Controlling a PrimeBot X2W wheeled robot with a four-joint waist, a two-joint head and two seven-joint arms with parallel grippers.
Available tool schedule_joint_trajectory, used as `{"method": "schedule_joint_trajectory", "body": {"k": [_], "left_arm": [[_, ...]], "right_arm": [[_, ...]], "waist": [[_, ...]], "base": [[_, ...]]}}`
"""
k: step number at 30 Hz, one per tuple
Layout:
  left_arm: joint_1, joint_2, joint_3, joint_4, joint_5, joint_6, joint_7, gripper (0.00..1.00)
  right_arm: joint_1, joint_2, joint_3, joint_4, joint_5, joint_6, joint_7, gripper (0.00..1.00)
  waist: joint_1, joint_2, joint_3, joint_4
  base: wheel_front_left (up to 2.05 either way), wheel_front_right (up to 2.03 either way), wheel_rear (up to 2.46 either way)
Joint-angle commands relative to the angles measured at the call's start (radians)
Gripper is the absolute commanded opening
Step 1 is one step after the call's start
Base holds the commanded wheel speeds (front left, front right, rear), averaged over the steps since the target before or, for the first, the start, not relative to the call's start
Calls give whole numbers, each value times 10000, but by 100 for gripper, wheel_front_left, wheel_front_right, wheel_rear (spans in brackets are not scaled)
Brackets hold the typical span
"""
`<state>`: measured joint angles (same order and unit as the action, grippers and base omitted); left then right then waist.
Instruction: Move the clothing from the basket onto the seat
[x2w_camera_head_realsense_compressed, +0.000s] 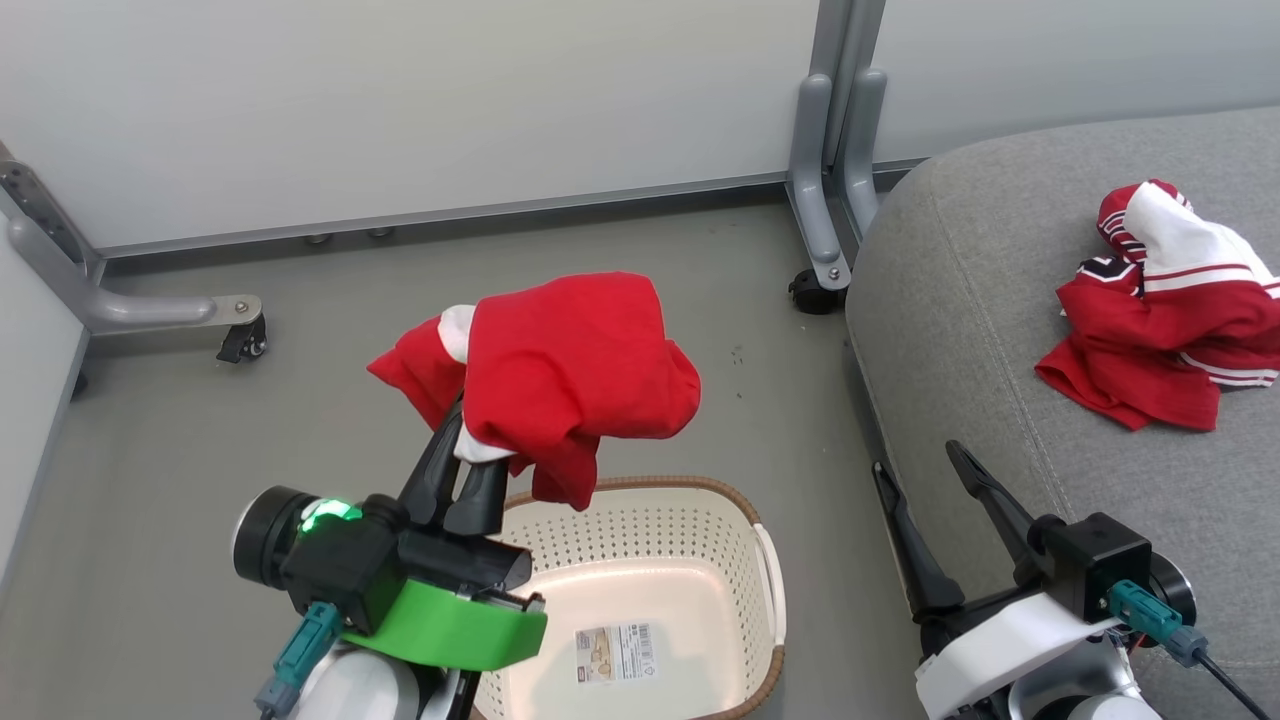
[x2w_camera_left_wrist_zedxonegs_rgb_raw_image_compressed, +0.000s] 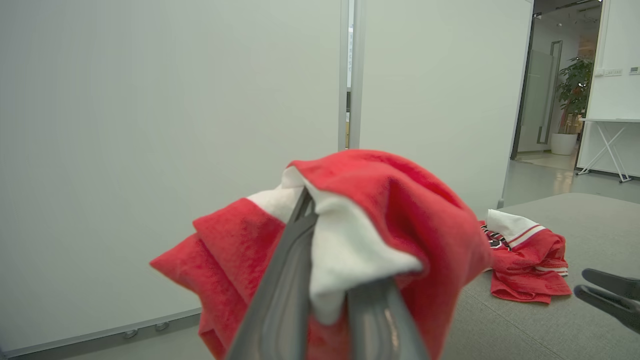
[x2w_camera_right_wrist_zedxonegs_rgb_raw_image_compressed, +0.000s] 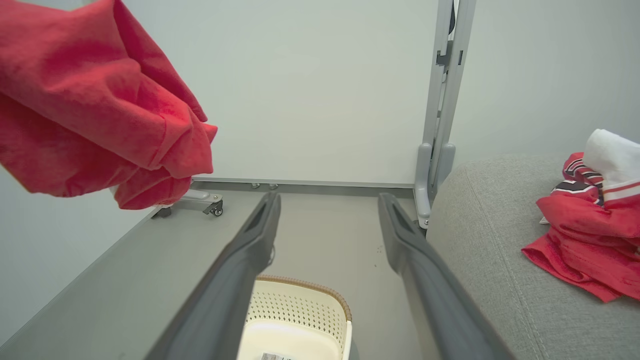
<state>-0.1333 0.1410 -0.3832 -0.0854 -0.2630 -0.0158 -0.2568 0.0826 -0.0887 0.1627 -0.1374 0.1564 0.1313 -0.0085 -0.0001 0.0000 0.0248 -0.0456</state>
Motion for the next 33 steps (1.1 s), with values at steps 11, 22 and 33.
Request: {"method": "schedule_joint_trajectory", "body": {"k": [11,22,33], "left_arm": [[156,100,-19,-83,-143,132,17,0],[34,107,-87,-119,-200,122,-5,0],[-322,-35,-266,-30,-146,60,-40,0]], "right_arm": [[162,20,78,-95,57,-12,109,100],[-491,-302,1603,-34,545,-10,416,100],[-2874,-471,5039,795,1607,-10,121,100]], "waist": [[1,0,-11,45],[1,0,101,138],[1,0,477,409]], "base": [[0,0,0],[0,0,0],[0,0,0]]}}
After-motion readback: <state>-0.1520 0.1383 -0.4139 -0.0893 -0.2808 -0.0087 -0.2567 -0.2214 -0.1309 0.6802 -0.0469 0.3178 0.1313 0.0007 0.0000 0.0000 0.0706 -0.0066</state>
